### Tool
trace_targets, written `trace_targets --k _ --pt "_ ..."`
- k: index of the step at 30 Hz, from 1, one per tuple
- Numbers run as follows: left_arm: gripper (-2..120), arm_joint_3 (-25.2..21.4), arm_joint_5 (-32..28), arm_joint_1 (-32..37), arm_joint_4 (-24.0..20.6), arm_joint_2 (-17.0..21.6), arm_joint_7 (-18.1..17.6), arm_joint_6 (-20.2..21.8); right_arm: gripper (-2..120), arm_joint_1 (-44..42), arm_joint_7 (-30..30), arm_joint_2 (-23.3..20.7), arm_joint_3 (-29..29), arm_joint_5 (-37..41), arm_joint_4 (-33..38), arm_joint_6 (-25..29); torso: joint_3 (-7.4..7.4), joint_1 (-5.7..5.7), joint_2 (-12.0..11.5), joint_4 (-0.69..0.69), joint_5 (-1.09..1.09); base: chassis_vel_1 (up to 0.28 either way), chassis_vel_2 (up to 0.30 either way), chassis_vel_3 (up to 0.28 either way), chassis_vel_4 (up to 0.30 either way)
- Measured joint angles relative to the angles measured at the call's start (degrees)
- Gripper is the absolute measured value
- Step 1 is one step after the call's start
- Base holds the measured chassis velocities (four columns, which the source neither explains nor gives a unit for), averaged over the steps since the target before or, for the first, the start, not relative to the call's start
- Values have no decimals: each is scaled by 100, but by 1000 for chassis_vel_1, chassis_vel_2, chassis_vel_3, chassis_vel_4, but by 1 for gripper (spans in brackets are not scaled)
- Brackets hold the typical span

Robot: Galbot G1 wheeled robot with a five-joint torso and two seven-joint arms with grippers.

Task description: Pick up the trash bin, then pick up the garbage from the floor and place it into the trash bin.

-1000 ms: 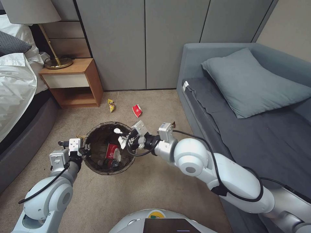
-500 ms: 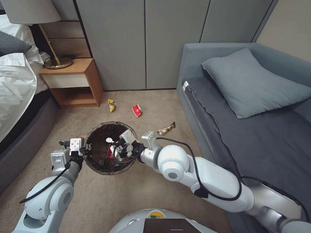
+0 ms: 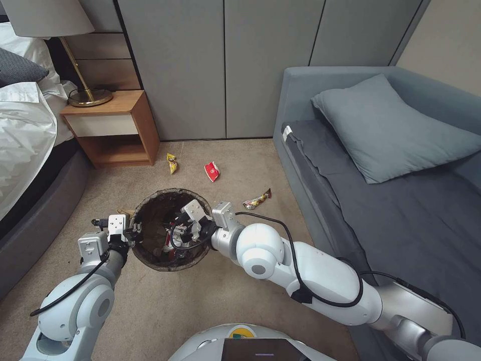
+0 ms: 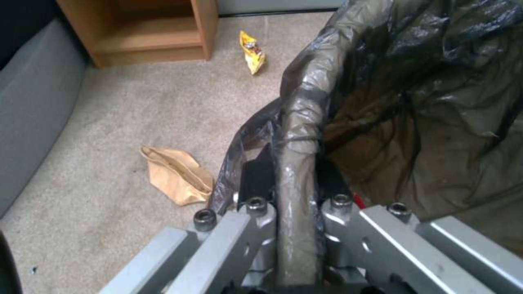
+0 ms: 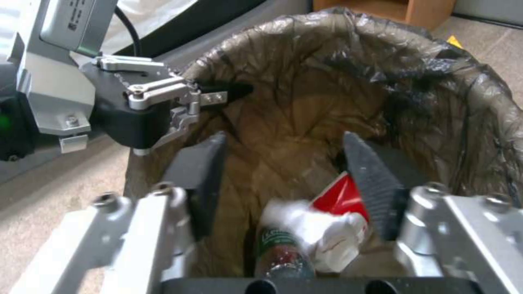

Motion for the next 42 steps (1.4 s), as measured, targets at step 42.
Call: trace_targets --k 42 --pt "3 -180 -4 70 -28 -159 10 0 100 -3893 -1212 -454 4287 -3381 701 1777 -1 0 0 -3 0 0 0 0 0"
